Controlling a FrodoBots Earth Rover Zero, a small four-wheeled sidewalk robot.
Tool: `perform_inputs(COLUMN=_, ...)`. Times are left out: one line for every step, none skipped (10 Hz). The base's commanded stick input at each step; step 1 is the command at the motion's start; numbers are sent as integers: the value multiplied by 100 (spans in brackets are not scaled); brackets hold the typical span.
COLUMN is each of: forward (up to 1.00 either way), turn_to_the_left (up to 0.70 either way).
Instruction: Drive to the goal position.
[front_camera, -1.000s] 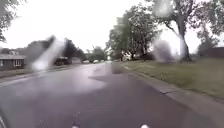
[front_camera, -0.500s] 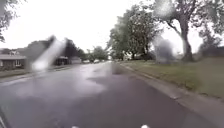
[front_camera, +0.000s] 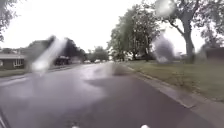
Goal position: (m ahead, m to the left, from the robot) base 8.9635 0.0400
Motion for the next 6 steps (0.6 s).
perform_inputs(forward=70, turn_to_the_left=0)
perform_inputs(forward=70, turn_to_the_left=0)
perform_inputs(forward=70, turn_to_the_left=0)
perform_inputs(forward=70, turn_to_the_left=0)
perform_inputs(forward=70, turn_to_the_left=0)
perform_inputs(forward=70, turn_to_the_left=0)
